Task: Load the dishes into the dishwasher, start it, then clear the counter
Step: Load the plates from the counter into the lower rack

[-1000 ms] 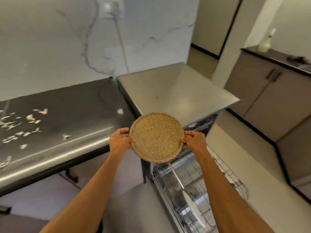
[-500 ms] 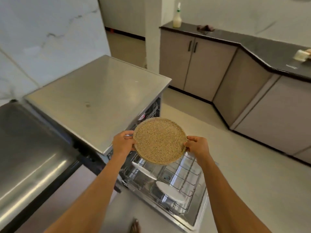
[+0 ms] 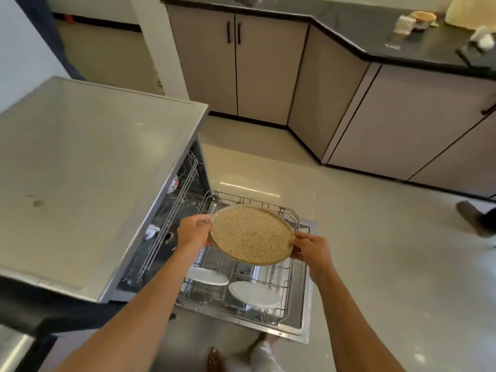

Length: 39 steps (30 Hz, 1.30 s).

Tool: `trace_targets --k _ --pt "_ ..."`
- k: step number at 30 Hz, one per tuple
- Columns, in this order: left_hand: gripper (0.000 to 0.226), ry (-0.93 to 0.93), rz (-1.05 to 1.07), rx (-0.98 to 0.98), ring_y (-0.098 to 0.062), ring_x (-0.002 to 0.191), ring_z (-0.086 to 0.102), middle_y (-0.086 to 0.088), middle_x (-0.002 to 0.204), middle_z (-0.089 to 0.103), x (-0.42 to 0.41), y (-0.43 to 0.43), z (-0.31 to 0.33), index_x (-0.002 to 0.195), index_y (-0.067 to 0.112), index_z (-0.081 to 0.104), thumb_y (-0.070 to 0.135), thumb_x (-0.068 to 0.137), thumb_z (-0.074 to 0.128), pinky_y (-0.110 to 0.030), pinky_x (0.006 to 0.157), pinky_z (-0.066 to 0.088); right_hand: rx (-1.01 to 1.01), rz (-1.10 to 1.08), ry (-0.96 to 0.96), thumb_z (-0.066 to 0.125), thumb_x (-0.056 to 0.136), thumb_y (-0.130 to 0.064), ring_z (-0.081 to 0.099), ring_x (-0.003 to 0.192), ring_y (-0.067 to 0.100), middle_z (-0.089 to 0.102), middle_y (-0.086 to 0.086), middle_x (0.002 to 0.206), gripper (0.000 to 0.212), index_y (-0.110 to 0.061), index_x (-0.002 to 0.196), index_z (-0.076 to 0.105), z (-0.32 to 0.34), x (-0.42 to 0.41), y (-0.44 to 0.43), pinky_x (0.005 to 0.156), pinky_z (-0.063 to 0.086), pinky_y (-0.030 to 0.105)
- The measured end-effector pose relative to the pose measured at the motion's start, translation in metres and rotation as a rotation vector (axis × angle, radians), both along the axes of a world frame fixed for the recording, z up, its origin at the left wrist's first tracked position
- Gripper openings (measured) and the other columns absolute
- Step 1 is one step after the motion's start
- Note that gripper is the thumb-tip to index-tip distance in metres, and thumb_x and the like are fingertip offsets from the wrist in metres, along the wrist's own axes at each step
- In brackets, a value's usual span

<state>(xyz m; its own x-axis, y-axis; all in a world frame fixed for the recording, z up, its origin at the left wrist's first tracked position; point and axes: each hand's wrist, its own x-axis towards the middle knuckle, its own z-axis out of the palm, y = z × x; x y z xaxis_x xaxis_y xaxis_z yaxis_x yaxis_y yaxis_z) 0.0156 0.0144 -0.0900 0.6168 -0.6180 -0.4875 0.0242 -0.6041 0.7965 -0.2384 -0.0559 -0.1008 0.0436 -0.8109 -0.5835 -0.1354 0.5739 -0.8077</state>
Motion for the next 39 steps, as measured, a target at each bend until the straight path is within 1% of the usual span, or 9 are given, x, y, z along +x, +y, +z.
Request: trace_targets --k 6,11,15,18,22,25,29,32,39 --pt "0.022 0.004 0.033 0.125 -0.021 0.059 0.062 -0.006 0.074 0.068 -0.018 -0.031 -0.047 0.102 0.009 0.071 -0.002 0.087 0.059 -0.029 0.054 0.056 0.122 -0.05 -0.049 0.052 0.087 0.006 0.066 0.078 0.029 0.07 0.02 0.086 0.02 0.006 0.091 0.072 -0.06 -0.017 -0.024 0.078 0.058 0.043" --pt "0.02 0.044 0.032 0.182 -0.023 0.06 0.06 -0.01 0.07 0.066 -0.029 -0.065 -0.096 0.091 0.01 0.071 -0.001 0.088 0.055 -0.034 0.06 0.058 0.158 -0.001 -0.029 0.047 0.09 0.01 0.072 0.091 0.025 0.076 0.01 0.094 0.034 -0.002 0.109 0.072 -0.119 -0.036 -0.052 0.088 0.057 0.041" --pt "0.019 0.136 0.021 0.189 -0.024 0.065 0.061 -0.011 0.07 0.067 -0.032 -0.097 -0.148 0.089 0.011 0.071 0.001 0.089 0.055 -0.043 0.076 0.057 0.054 0.081 0.057 0.058 0.088 0.01 0.07 0.089 0.008 0.075 -0.009 0.09 0.034 -0.011 0.112 0.071 -0.163 -0.042 -0.077 0.078 0.056 0.021" --pt "0.019 0.161 -0.014 0.187 -0.022 0.066 0.061 -0.011 0.073 0.066 -0.029 -0.126 -0.203 0.1 0.001 0.07 0.004 0.091 0.053 -0.042 0.08 0.055 -0.046 0.139 0.199 0.065 0.09 -0.004 0.069 0.094 0.016 0.073 0.003 0.105 0.03 -0.007 0.12 0.067 -0.21 -0.044 -0.1 0.087 0.054 0.025" --pt "0.028 0.133 -0.12 0.18 -0.021 0.082 0.063 -0.012 0.088 0.068 -0.028 -0.157 -0.269 0.111 0.009 0.068 0.002 0.093 0.046 -0.038 0.09 0.053 -0.123 0.146 0.311 0.067 0.091 -0.01 0.053 0.061 -0.002 0.07 0.008 0.099 0.031 -0.002 0.121 0.065 -0.275 -0.047 -0.128 0.056 0.046 0.003" --pt "0.028 0.124 -0.237 0.177 -0.021 0.089 0.057 -0.014 0.101 0.065 -0.027 -0.179 -0.309 0.113 0.016 0.065 0.006 0.096 0.045 -0.041 0.096 0.049 -0.133 0.137 0.34 0.068 0.09 -0.016 0.052 0.059 0.0 0.068 0.003 0.085 0.027 -0.003 0.114 0.07 -0.318 -0.045 -0.149 0.052 0.042 0.003" --pt "0.025 0.118 -0.292 0.212 -0.02 0.092 0.054 -0.009 0.099 0.058 -0.03 -0.195 -0.349 0.085 0.029 0.059 0.015 0.099 0.044 -0.041 0.1 0.046 -0.12 0.12 0.356 0.068 0.091 -0.015 0.06 0.069 0.012 0.066 -0.004 0.073 0.017 -0.006 0.105 0.074 -0.362 -0.04 -0.161 0.066 0.053 0.017" --pt "0.02 0.099 -0.276 0.231 -0.018 0.103 0.057 -0.002 0.099 0.06 -0.032 -0.2 -0.372 0.1 0.021 0.063 0.017 0.101 0.043 -0.036 0.101 0.046 -0.101 0.118 0.364 0.067 0.091 -0.013 0.062 0.073 0.018 0.069 0.005 0.079 0.015 -0.013 0.104 0.074 -0.386 -0.037 -0.164 0.076 0.057 0.034" --pt "0.035 0.069 -0.28 0.274 -0.02 0.111 0.056 -0.005 0.118 0.058 -0.037 -0.205 -0.401 0.134 0.01 0.051 0.018 0.102 0.041 -0.033 0.102 0.045 -0.029 0.135 0.392 0.064 0.092 -0.005 0.071 0.074 0.019 0.072 0.01 0.091 0.017 -0.003 0.106 0.073 -0.408 -0.028 -0.185 0.063 0.061 0.023"
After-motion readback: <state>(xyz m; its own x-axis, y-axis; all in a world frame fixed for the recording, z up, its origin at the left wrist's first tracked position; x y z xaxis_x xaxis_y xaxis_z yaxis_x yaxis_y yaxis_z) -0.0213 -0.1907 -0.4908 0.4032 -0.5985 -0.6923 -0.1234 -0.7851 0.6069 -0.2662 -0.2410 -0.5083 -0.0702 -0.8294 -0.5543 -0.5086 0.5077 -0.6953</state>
